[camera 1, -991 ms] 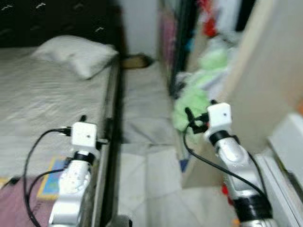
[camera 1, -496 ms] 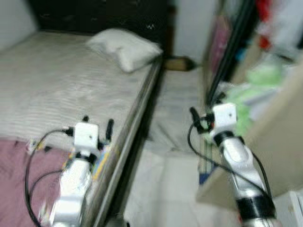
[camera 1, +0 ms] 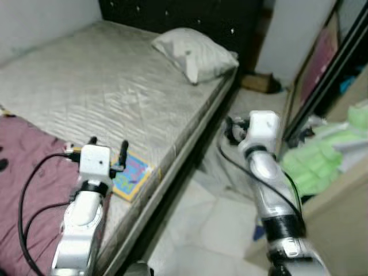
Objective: Clean up the room
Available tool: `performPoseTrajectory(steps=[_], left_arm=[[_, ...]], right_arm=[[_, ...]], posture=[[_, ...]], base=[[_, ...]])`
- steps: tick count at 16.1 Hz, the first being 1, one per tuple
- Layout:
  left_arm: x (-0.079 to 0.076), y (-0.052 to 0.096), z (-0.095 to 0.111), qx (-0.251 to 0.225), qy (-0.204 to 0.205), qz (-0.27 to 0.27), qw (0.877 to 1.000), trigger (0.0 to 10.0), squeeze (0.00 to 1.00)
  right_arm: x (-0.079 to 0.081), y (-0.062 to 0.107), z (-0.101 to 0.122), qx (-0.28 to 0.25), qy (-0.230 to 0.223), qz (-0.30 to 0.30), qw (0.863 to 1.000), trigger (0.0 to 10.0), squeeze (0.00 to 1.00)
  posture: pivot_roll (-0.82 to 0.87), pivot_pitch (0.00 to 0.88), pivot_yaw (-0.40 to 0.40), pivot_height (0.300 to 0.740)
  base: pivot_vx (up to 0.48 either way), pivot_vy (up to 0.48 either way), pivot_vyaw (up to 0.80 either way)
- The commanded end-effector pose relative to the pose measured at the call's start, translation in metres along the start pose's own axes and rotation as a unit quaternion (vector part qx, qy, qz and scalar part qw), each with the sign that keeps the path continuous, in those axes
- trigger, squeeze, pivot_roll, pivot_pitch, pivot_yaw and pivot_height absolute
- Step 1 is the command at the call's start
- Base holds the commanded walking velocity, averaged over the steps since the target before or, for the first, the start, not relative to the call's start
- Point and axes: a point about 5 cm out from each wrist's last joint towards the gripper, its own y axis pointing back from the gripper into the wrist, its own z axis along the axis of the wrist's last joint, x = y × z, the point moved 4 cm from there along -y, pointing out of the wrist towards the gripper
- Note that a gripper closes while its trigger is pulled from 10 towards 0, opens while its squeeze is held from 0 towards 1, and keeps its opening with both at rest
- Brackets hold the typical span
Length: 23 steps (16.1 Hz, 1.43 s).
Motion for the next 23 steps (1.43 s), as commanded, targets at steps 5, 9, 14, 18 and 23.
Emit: performPoseTrajectory(steps=[5, 9, 14, 18, 23], left_arm=[[-0.007, -0.001, 0.003, -0.004, 0.003, -0.008, 1.0, 10.0, 0.0], [-0.01, -0.001, 0.005, -0.005, 0.004, -0.012, 1.0, 10.0, 0.0], [-0.009, -0.003, 0.008, -0.009, 0.008, -0.009, 1.0, 10.0, 0.0], [-0.006, 0.002, 0.007, -0.007, 0.007, -0.006, 1.0, 10.0, 0.0], [-0.006, 0.002, 0.008, -0.007, 0.005, -0.007, 1.0, 10.0, 0.0]], right_arm=[[0.017, -0.037, -0.002, 0.074, -0.002, -0.027, 0.997, 10.0, 0.0], [0.035, -0.032, -0.017, 0.09, -0.091, -0.023, 0.992, 10.0, 0.0], [-0.012, 0.01, -0.01, -0.006, -0.043, -0.001, 0.999, 10.0, 0.0], [-0.013, 0.049, -0.009, -0.024, 0.029, 0.079, 0.996, 10.0, 0.0], [-0.007, 0.053, -0.01, -0.01, 0.051, 0.125, 0.991, 10.0, 0.0]], posture=[[-0.01, 0.0, -0.051, 0.74], [0.01, 0.0, -0.044, 0.74], [-0.02, 0.0, -0.05, 0.74], [-0.02, 0.0, -0.05, 0.74], [-0.01, 0.0, -0.058, 0.74]], base=[[0.0, 0.0, 0.8], [0.0, 0.0, 0.8], [0.0, 0.0, 0.8], [0.0, 0.0, 0.8], [0.0, 0.0, 0.8]])
